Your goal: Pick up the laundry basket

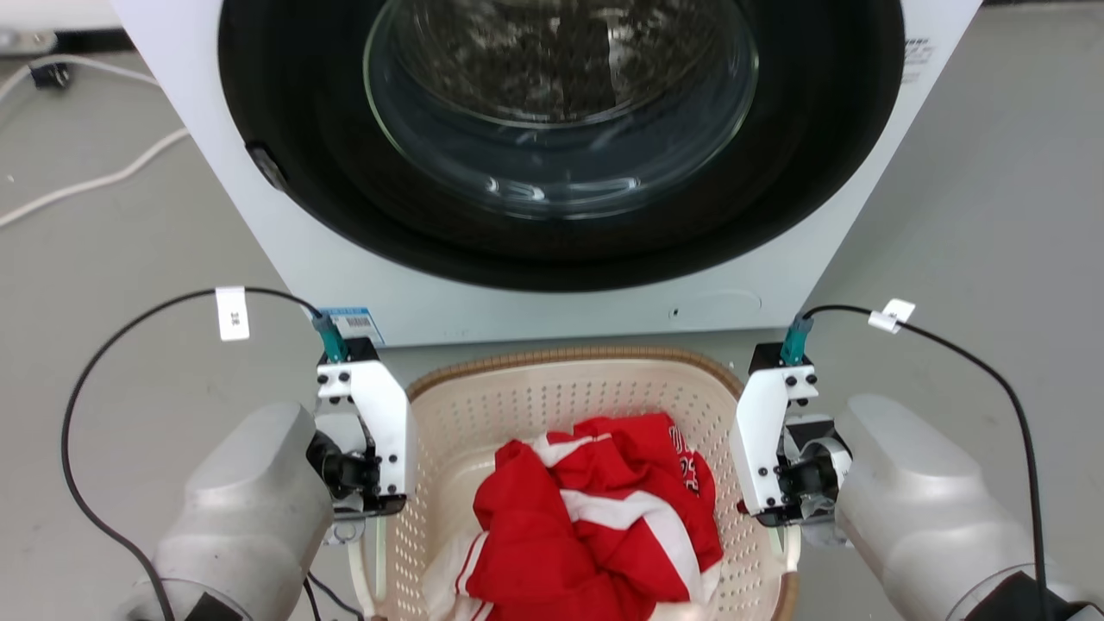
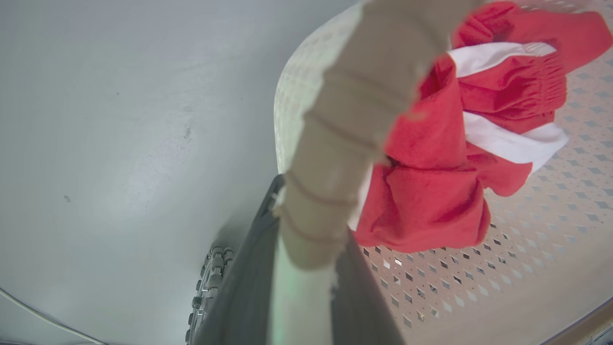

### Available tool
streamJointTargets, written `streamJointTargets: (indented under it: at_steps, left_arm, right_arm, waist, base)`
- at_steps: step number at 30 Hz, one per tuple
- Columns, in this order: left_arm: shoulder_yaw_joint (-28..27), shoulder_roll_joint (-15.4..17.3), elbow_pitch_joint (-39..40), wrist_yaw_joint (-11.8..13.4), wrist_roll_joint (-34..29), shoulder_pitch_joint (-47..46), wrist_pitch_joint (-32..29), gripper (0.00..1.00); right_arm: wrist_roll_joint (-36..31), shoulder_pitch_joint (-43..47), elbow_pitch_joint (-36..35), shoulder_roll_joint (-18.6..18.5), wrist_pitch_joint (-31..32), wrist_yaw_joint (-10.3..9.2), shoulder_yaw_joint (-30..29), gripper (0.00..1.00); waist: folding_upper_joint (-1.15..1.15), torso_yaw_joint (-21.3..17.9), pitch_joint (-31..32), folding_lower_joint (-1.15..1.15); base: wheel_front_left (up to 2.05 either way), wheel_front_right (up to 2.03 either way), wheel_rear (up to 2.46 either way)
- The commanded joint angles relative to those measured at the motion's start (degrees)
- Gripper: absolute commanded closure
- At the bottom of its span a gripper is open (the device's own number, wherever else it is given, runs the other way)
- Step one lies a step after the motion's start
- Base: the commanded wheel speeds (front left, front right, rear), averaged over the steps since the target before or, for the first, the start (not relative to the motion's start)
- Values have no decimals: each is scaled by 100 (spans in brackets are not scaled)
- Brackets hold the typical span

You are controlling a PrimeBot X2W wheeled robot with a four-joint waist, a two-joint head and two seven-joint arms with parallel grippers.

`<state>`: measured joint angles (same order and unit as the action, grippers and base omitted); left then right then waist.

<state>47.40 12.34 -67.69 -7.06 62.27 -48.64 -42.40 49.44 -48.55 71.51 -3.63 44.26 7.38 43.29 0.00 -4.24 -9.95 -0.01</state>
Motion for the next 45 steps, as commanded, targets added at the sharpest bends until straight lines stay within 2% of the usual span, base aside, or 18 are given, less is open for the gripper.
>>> streamJointTargets:
  at_steps: [1,16,29,45]
  left_arm:
    - [-5,-201,63,-73,100,68,-61,100]
    - [107,-386,-151,-74,298,384,-188,100]
    - [135,-447,-285,-74,397,398,-302,100]
    - [188,-493,-320,-75,474,349,-266,100]
  right_arm:
    - [78,74,-51,138,33,20,30,100]
    - [432,393,-38,154,406,25,233,100]
    - [626,438,71,154,600,25,397,100]
    - [797,267,102,159,445,26,578,100]
  waist:
    - [0,8,205,1]
    - [0,11,952,1]
    - [0,-23,1035,1]
    - [0,-1,989,1]
  base:
    - [0,0,0]
    - [0,0,0]
    - [0,0,0]
    - [0,0,0]
